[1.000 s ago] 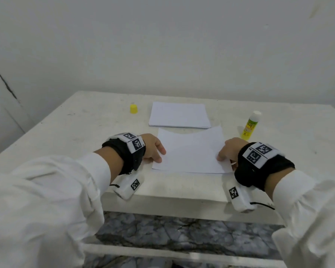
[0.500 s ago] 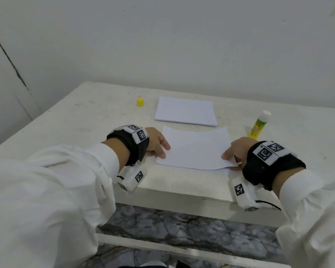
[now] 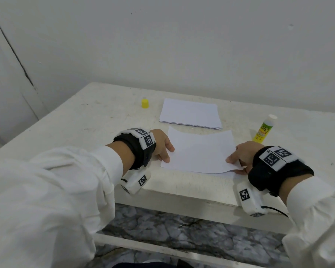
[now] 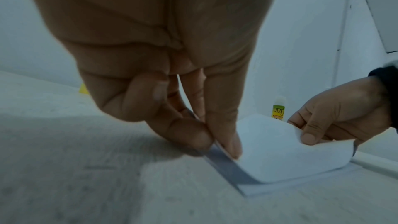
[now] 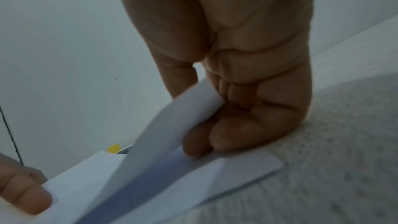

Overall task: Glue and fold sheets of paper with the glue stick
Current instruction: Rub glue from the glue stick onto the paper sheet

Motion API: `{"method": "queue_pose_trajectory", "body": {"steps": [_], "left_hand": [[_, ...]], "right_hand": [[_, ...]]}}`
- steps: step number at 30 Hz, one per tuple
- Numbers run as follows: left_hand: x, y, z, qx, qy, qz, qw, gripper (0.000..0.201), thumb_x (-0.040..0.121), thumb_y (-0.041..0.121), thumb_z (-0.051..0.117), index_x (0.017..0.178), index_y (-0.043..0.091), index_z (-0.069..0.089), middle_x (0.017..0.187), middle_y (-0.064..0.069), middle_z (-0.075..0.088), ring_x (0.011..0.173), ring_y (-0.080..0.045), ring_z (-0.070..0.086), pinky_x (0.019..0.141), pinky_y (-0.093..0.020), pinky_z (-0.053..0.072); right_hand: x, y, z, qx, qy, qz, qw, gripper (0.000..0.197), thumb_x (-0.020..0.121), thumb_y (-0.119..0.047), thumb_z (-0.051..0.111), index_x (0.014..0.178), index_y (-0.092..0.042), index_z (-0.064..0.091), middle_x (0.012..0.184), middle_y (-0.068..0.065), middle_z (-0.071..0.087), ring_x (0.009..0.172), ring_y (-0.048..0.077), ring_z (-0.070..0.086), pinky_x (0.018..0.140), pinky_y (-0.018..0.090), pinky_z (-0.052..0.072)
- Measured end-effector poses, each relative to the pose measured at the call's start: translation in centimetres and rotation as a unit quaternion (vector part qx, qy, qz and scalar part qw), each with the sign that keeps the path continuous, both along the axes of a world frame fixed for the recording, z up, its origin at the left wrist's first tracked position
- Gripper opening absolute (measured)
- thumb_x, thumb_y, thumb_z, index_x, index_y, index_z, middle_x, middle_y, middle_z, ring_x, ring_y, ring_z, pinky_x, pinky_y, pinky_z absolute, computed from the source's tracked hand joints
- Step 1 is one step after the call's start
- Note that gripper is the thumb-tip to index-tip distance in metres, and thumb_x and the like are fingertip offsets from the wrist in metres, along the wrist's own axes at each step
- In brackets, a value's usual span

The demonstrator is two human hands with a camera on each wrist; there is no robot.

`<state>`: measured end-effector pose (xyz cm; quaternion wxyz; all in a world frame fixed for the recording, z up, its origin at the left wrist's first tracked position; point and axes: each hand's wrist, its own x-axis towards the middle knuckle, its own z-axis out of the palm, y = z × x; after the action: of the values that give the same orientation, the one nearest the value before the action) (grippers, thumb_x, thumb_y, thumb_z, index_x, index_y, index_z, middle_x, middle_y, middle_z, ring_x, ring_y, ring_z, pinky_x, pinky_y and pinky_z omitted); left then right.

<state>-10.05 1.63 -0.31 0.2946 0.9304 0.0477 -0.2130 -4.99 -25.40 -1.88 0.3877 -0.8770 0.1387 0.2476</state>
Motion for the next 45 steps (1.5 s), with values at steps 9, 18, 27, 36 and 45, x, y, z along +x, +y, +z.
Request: {"method": "queue_pose_trajectory", "body": {"steps": [9,18,27,36,45], "left_hand": [[-0.5,0.1,0.0,0.021,-0.008,-0.010,1.000,0.045,0.075,0.014,0.080,0.118,0.021,0.066,0.082,0.002,0.063,0.070,-0.008,0.058,0.064,-0.014,0.044],[-0.2,0.0,-0.4,0.078,-0.009,-0.043,0.996,0.046,0.076,0.019,0.080,0.118,0.022,0.062,0.073,0.007,0.059,0.076,-0.014,0.058,0.068,-0.019,0.044],[0.7,-0.2,-0.5,0.131,-0.012,-0.065,0.989,0.045,0.074,0.021,0.081,0.114,0.023,0.061,0.076,0.010,0.051,0.081,-0.013,0.054,0.069,-0.020,0.042],[1.1,0.0,-0.8,0.119,-0.002,-0.053,0.991,0.040,0.071,0.020,0.083,0.104,0.028,0.060,0.076,0.007,0.055,0.066,-0.007,0.053,0.068,-0.017,0.043],[0.9,-0.1,-0.5,0.119,0.003,-0.050,0.992,0.039,0.072,0.020,0.082,0.103,0.029,0.059,0.069,0.008,0.061,0.067,-0.006,0.056,0.065,-0.014,0.041]], "right_hand": [[0.4,-0.2,-0.2,-0.001,-0.004,0.006,1.000,0.024,0.077,0.002,0.071,0.080,-0.013,0.052,0.108,0.016,0.056,0.091,0.031,0.061,0.078,0.043,0.057],[0.0,0.7,1.8,-0.101,-0.016,0.116,0.988,0.023,0.075,-0.015,0.078,0.089,-0.007,0.061,0.107,0.016,0.064,0.095,0.033,0.064,0.085,0.044,0.055],[-1.5,-0.2,4.3,-0.220,0.007,0.256,0.941,0.024,0.083,-0.030,0.069,0.087,-0.009,0.059,0.077,0.006,0.058,0.050,0.012,0.042,0.049,0.019,0.033],[-1.2,-1.0,3.9,-0.209,-0.010,0.255,0.944,0.025,0.080,-0.024,0.075,0.069,-0.013,0.054,0.061,-0.002,0.055,0.029,0.003,0.038,0.033,0.011,0.030],[-1.6,-0.8,3.7,-0.204,-0.022,0.239,0.949,0.028,0.078,-0.022,0.076,0.067,-0.013,0.051,0.064,-0.001,0.052,0.049,0.012,0.037,0.046,0.019,0.029]]}}
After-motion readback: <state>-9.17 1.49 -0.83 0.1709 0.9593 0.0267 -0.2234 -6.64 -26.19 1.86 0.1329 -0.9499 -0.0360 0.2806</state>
